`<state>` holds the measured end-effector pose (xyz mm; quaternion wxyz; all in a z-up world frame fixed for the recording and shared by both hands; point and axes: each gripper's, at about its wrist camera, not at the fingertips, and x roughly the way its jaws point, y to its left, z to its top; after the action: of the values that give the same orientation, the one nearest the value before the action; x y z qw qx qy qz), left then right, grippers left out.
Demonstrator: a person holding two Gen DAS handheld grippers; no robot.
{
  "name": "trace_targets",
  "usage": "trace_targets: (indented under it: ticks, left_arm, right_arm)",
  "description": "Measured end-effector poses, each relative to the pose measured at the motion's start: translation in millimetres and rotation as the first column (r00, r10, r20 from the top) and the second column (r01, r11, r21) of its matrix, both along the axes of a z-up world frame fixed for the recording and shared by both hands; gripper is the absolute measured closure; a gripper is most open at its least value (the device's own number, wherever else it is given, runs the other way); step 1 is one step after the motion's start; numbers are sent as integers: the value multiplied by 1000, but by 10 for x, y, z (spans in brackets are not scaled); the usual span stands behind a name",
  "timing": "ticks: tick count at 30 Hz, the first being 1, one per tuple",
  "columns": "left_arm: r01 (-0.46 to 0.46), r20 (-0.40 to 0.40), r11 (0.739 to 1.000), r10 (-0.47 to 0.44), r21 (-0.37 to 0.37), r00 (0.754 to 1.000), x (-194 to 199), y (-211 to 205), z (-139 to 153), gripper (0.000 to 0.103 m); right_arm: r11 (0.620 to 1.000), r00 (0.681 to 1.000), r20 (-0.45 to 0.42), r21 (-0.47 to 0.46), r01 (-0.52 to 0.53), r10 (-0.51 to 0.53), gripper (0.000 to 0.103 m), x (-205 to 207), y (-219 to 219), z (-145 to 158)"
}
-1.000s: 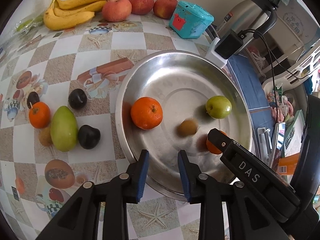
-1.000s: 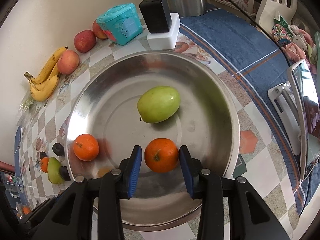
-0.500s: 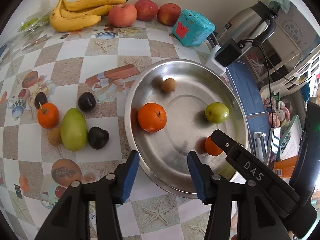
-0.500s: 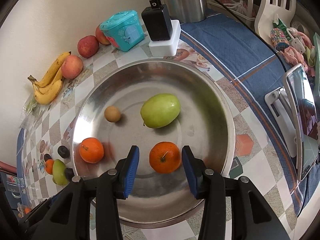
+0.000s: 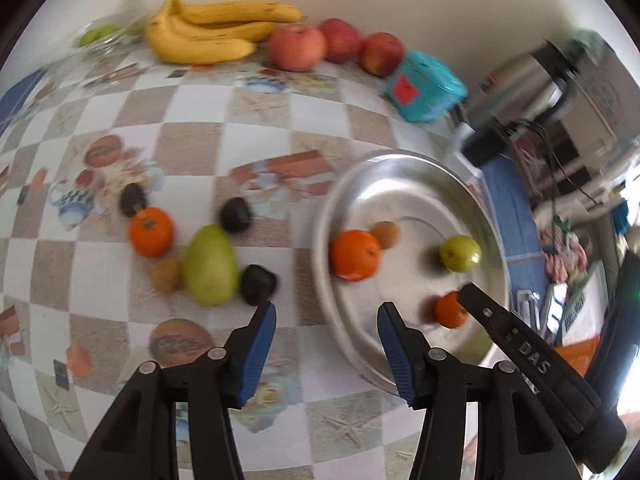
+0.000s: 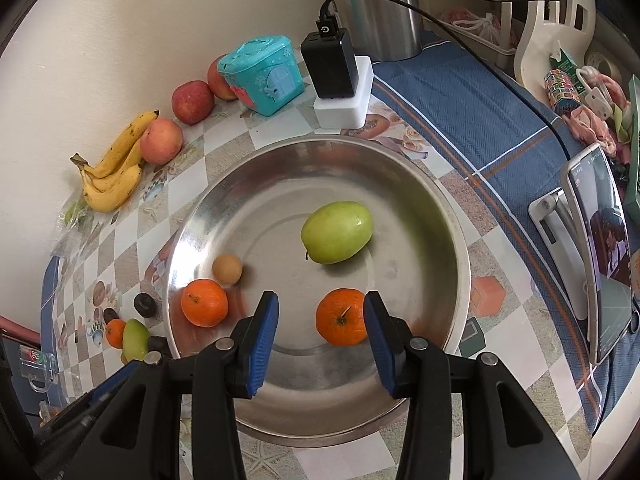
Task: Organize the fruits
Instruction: 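Move the left gripper to a kiwi while the right gripper moves toward a green pear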
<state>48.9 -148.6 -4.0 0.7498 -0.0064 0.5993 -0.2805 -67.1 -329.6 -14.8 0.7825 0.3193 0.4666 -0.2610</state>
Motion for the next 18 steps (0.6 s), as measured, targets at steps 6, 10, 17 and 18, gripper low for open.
trace_targets:
  ticks: [6, 10, 17, 18]
  left_arm:
    - [-124, -17, 991, 125, 42, 992, 178, 356, -64, 42]
    - [-200, -17, 977, 202, 68, 979, 275, 589, -85, 42]
    - [-282, -10, 957, 283, 73, 959, 375, 924, -48, 42]
    - [-290, -7, 954, 291, 71, 957, 380, 965, -30, 42]
  right_arm:
    - [1000, 1000, -13, 6, -20, 20, 58, 51, 62, -23]
    - [999, 999, -14, -3, -52, 52, 58, 124, 168, -3]
    - [993, 993, 2, -20, -118, 119, 58, 243, 380, 100]
    - [992, 992, 4, -24, -126, 126, 58, 254, 411, 119]
